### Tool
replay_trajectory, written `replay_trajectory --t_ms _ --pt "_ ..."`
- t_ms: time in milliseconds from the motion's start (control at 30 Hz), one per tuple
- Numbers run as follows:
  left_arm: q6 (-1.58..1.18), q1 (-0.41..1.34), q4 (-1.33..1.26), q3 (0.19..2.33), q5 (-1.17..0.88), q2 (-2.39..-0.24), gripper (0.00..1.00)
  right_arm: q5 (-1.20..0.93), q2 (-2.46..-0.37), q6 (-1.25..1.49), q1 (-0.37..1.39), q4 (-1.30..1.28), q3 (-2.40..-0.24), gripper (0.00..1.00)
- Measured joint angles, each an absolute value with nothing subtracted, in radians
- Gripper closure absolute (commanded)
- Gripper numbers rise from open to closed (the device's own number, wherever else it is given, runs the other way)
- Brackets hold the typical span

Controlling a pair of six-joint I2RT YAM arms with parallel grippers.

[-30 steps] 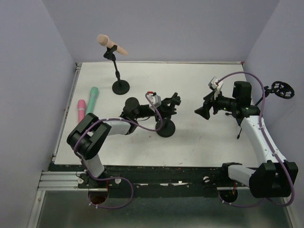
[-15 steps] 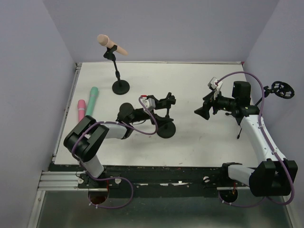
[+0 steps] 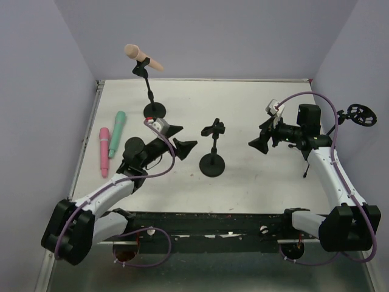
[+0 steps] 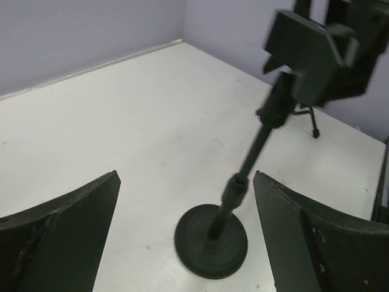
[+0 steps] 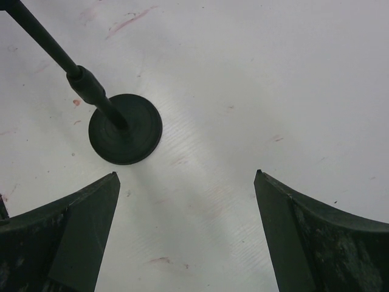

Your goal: Attach the microphones to the stand

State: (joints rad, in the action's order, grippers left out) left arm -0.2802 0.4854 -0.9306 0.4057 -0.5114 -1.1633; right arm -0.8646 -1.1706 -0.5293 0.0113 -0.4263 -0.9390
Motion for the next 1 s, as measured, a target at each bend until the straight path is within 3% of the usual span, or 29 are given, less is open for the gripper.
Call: replay_trajectory --t_ms 200,433,1000 --pt "-0.323 0.322 -0.375 0.626 -0.363 -1.019 0.02 -0.878 -1.171 -0.533 0.011 -0.441 -0.939 0.00" --pt "-0.363 0.068 0.053 0.847 -0.319 -1.121 0.02 -0.898 -1.154 -0.532 0.011 -0.451 -0.939 0.00" --pt "-0.201 -0.292 0.324 1.115 -0.002 -1.559 0.03 -0.939 -1.199 -0.533 0.011 -0.483 -0.968 0.00"
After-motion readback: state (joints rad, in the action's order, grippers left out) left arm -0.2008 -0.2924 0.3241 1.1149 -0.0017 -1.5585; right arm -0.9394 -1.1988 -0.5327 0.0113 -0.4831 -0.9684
